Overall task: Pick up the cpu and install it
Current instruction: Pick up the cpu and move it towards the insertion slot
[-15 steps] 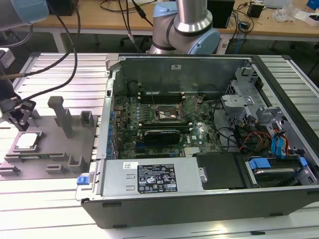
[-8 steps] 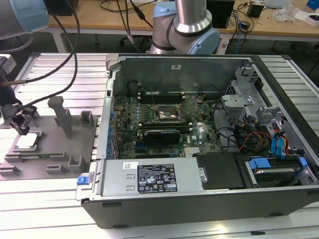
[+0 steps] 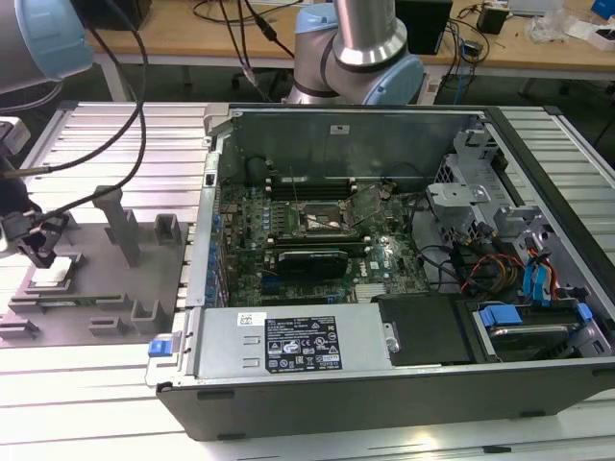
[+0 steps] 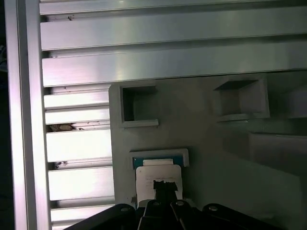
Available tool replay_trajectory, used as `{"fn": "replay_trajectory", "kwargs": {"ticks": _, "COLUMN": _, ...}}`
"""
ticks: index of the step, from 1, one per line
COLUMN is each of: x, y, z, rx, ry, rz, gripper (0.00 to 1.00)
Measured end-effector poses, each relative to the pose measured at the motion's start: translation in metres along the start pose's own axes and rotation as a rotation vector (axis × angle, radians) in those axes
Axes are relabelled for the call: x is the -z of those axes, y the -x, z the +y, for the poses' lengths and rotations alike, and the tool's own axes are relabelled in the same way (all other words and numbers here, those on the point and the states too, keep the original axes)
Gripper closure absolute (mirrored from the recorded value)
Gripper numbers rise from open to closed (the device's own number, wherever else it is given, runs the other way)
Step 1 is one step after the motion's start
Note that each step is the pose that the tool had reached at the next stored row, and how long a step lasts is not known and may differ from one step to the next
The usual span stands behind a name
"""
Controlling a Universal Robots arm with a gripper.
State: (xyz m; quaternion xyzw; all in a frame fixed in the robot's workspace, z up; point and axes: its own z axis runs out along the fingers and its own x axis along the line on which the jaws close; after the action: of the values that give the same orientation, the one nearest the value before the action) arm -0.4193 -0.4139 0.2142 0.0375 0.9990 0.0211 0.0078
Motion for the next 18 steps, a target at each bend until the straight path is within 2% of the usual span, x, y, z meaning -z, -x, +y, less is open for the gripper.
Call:
{"fn": "replay_trajectory", "kwargs": {"ticks": 5, "x": -0.0083, "y": -0.0029, "z": -0.0009, "rx": 0.0, "ry": -0.0001, "rz": 0.0001, "gripper": 0.89}}
{"fn": "replay_trajectory", "kwargs": {"ticks": 15, "x": -0.0098, "y": -0.0031, "z": -0.001, "rx": 0.0, "ry": 0.0, "rz": 0.0001, "gripper": 0.89}}
{"fn": "replay_trajectory", "kwargs": {"ticks": 16, "x": -0.0099, "y": -0.0031, "z": -0.001, "rx": 0.0, "ry": 0.0, "rz": 0.0, "gripper": 0.89}}
{"fn": "replay_trajectory", "kwargs": {"ticks": 18, "x": -0.01, "y": -0.0031, "z": -0.001, "rx": 0.0, "ry": 0.0, "rz": 0.0, "gripper": 0.76}}
